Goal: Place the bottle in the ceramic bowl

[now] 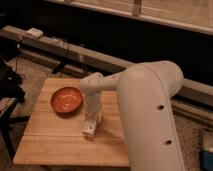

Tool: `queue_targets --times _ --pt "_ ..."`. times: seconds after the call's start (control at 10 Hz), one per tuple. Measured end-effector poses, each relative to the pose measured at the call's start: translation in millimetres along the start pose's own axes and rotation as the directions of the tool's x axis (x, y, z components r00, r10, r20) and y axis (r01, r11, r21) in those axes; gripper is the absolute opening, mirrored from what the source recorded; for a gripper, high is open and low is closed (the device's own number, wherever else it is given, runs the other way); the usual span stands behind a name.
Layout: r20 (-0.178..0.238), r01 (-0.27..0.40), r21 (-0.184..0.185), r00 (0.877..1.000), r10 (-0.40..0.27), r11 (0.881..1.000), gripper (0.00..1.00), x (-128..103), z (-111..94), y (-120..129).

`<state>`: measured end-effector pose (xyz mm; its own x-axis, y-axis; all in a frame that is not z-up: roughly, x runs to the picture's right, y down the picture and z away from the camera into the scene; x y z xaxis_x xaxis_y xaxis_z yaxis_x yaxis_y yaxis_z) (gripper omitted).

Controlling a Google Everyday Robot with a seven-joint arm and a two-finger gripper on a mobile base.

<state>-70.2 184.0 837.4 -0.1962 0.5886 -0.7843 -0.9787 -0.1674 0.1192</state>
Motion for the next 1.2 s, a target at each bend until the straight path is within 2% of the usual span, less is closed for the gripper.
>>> queue_targets --times 0.2,0.3,0.5,0.7,0.8,0.9,1.0,1.2 --pt "0.021 -0.019 -0.019 1.0 0.019 1.0 0.01 -7.3 -17.2 -4.1" --pt "0.035 -0.021 -0.022 0.999 0.022 1.0 0.0 -11.2 -28.9 -6.7" --pt "0.066 0.053 -0.023 0.996 -0.052 0.998 0.0 -19.5 -58.6 3.8" --pt "0.09 0.148 -0.023 0.985 -0.145 0.989 0.0 -25.4 -78.4 29.2" --pt "0.108 0.229 -0.026 0.968 -0.225 0.973 0.0 -30.9 -95.8 55.2" --pt "0.117 0.281 -0.028 0.954 -0.276 0.959 0.0 -36.6 -103.9 73.5" --pt "0.122 0.322 -0.031 0.941 -0.316 0.946 0.0 -41.6 -108.9 89.1" --pt "0.139 0.407 -0.052 0.907 -0.397 0.912 0.0 -58.3 -117.6 127.2"
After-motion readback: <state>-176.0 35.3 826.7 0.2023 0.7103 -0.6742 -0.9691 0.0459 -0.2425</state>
